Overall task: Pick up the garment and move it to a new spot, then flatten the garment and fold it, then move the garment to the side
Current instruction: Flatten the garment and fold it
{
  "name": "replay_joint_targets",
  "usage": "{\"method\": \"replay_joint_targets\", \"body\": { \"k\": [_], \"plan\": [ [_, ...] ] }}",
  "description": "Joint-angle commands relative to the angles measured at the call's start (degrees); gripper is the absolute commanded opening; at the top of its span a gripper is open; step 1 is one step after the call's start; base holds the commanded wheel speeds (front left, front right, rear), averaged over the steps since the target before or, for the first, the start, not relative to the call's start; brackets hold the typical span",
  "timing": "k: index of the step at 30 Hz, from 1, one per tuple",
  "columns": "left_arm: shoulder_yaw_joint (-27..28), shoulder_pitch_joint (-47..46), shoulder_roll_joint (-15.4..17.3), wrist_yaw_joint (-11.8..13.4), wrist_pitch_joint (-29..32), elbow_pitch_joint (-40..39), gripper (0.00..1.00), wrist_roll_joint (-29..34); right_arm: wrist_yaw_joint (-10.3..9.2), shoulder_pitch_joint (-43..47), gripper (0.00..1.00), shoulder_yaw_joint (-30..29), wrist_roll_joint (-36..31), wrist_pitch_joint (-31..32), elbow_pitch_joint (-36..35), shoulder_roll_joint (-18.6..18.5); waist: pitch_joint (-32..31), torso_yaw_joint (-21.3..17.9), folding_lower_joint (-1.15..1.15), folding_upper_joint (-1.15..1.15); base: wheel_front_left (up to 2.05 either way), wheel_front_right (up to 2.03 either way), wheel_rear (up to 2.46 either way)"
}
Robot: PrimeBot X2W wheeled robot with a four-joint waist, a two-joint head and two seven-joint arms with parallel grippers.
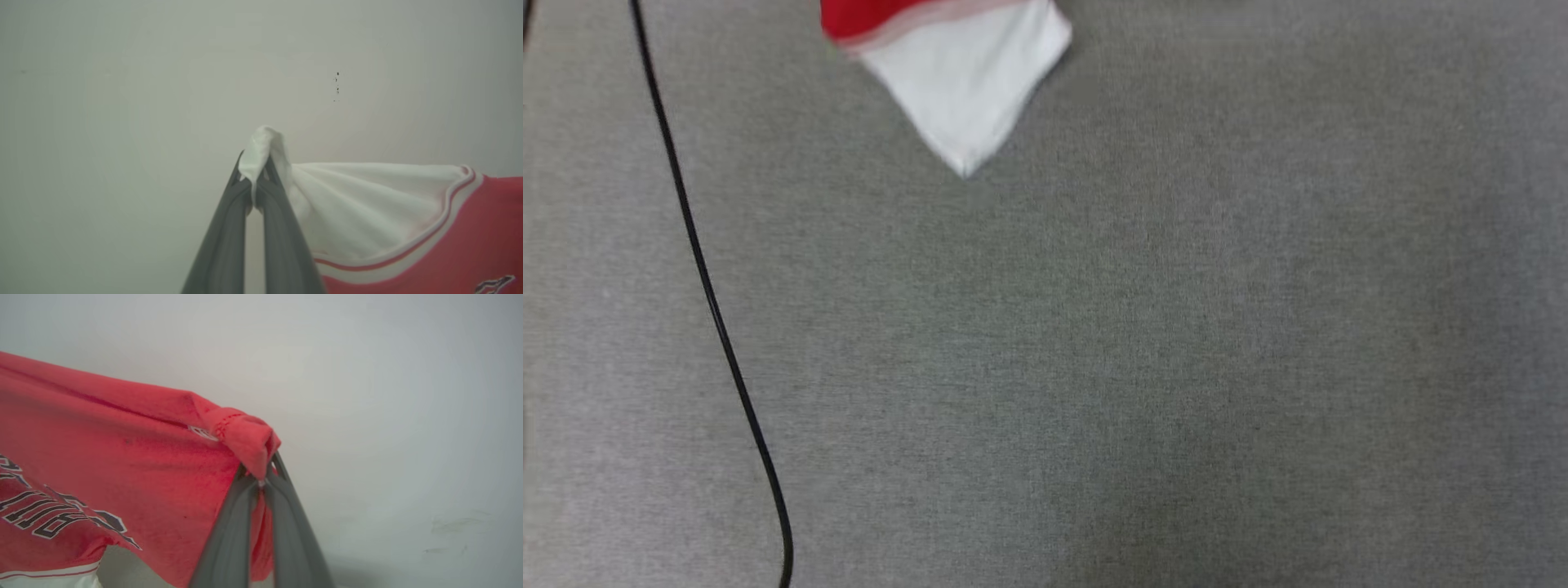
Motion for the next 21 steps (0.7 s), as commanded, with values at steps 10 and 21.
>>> {"method": "replay_joint_targets", "body": {
  "k": [10, 21],
  "plan": [
    [0.23, -8.20, 1.88, -0.59, -2.38, 6.94, 0.00, -2.35, -0.11, -9.71, 0.00, 0.03, -2.96, -4.79, 4.44, 2.14, 10.85, -0.48, -0.01, 0.00, 0.00, 0.00, 0.00],
    [-1.31, -3.05, -0.18, -0.94, -4.98, 11.56, 0.00, -8.84, -0.09, -5.24, 0.00, -0.23, -4.48, -6.56, 6.13, 6.08, 15.81, 0.46, -0.01, 0.00, 0.00, 0.00, 0.00]
  ]
}}
